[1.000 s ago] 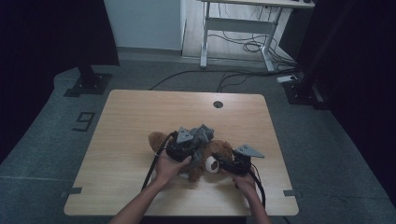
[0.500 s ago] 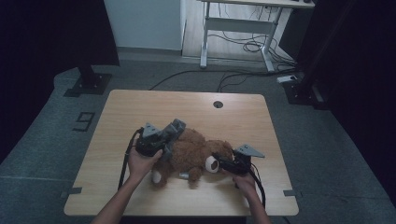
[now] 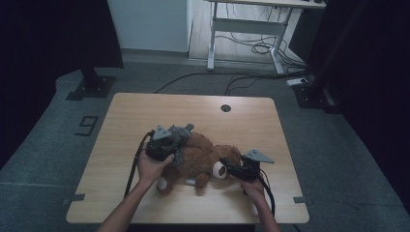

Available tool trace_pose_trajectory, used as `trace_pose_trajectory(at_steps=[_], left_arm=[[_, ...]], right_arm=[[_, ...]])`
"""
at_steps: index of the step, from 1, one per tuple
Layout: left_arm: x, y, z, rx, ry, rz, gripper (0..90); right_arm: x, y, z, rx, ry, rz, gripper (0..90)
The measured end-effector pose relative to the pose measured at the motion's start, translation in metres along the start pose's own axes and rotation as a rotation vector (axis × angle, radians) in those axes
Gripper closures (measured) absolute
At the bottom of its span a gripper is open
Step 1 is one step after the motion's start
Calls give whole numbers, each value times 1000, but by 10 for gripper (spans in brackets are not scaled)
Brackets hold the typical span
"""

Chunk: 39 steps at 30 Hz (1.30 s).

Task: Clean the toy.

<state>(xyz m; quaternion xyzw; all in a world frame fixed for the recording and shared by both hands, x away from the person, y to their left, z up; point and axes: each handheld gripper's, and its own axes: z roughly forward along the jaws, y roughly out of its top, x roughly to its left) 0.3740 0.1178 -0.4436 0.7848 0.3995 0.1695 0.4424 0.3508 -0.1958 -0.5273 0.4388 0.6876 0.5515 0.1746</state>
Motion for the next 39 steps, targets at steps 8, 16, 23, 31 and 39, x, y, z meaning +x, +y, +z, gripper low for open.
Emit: trace_pose_trajectory(at_steps=[8,16,23,31,39], left_arm=[[-13,-3,21,17,-34,-13,787],[-16,-26,14,-39,-56,-7,799],[-16,-43,8,-86,-68,-28,802],[-18,-53,-1,-111,-87,-32,803],[-23,-61,-9,-120,-108,-18,802]], right_arm=[[2,-1,-2,-6,1,-14,356],[6,6,-8,24,32,-36,203],[-2,26,-23,37,61,7,156],[-8,34,-1,197,153,2,26],[-6,18,2,283,199,11,101]])
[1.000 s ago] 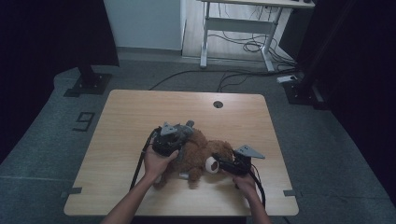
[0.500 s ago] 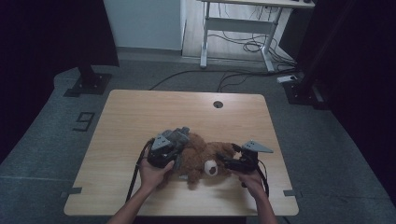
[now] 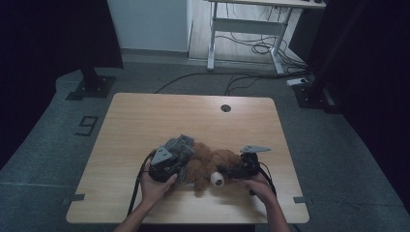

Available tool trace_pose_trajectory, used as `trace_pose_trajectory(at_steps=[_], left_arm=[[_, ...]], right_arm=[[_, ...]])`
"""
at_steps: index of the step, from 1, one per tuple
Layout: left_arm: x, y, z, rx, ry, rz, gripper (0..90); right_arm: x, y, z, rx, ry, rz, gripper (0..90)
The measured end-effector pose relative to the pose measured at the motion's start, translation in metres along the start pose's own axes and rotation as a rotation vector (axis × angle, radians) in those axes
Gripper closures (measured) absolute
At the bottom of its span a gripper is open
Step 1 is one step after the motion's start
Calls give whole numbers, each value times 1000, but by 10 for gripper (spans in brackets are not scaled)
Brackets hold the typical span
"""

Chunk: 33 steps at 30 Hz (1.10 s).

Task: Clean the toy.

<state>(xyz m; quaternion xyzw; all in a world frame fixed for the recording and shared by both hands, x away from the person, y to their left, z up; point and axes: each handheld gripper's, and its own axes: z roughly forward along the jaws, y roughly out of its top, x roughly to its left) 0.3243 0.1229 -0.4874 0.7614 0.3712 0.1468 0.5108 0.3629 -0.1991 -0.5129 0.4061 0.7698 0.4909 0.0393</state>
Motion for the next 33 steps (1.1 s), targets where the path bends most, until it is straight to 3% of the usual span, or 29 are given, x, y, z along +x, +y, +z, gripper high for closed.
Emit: trace_pose_trajectory(at_steps=[3,6,12,14,20,25,33], left_arm=[[-2,-2,-2,-5,0,2,802],[-2,-2,-3,-9,1,1,801],[3,3,-4,-15,11,-21,799],[7,5,-5,-19,17,-29,799],[23,14,-3,-34,65,-72,798],[32,25,4,-27,83,-86,797],[22,28,5,-20,47,-64,793]], right_arm=[[2,-4,-2,-6,-4,-4,218],[5,-9,-4,-66,-26,-43,378],[10,-7,-3,-129,-58,-88,499],[13,-3,0,-161,-88,-146,518],[17,18,18,-245,-189,-250,548],[7,31,30,-282,-249,-258,552],[-3,12,19,-273,-196,-267,516]])
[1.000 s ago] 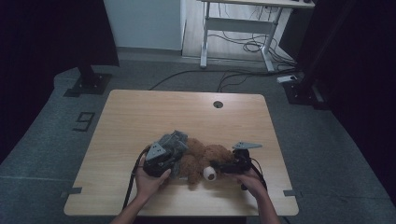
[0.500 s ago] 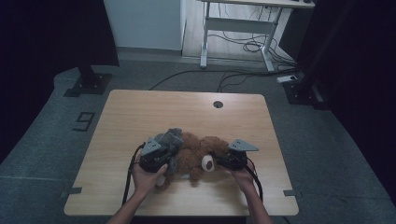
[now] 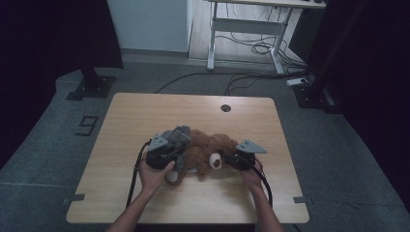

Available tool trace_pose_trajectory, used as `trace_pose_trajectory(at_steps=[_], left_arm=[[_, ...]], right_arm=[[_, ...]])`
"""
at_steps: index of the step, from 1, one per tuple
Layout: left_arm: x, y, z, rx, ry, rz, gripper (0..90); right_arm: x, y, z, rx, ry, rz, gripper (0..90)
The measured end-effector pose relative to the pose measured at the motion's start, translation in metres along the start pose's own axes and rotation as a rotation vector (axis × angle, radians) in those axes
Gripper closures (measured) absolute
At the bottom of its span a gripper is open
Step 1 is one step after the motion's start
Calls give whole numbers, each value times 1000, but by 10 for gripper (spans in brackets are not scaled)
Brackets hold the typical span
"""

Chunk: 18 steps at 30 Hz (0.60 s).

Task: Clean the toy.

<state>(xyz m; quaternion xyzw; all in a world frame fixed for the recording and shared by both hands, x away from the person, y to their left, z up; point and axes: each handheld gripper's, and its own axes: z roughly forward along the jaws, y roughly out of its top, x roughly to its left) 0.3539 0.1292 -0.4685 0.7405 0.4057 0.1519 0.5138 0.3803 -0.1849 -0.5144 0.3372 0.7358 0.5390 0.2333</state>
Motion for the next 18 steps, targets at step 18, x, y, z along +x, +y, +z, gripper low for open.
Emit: trace_pose_trajectory(at_steps=[18], left_arm=[[-83,76,23,5,-152,164,791]], right_arm=[[7,-19,-23,4,45,-23,457]])
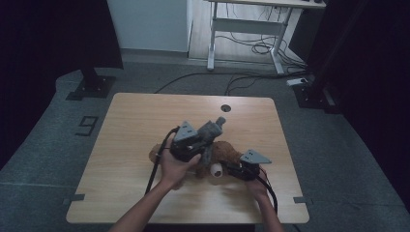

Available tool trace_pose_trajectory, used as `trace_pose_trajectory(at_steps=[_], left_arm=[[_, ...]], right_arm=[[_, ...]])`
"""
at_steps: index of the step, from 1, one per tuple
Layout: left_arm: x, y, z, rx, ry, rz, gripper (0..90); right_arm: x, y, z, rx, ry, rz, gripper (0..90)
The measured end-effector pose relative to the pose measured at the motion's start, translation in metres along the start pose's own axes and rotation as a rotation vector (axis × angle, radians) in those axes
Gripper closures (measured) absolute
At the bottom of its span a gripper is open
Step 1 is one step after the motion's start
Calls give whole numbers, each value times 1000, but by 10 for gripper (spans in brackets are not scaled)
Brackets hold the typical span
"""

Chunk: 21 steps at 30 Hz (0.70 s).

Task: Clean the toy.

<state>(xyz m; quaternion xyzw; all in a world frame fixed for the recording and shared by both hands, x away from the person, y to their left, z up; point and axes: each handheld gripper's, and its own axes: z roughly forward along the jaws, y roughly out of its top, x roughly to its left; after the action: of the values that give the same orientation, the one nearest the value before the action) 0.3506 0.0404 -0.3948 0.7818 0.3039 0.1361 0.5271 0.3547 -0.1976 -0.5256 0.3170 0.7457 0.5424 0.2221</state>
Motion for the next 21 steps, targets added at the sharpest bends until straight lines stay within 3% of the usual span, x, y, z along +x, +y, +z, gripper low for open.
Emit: trace_pose_trajectory(at_steps=[5,9,13,21], left_arm=[[-17,-9,41,111,-55,7,790],[-22,-23,61,183,-61,11,788],[-17,-32,61,193,-48,9,789],[-3,-42,37,162,-7,-18,793]], right_arm=[[2,0,0,2,-6,1,457],[3,0,0,9,-10,1,458],[2,-1,0,10,-16,0,458],[2,-2,0,3,-12,2,459]])
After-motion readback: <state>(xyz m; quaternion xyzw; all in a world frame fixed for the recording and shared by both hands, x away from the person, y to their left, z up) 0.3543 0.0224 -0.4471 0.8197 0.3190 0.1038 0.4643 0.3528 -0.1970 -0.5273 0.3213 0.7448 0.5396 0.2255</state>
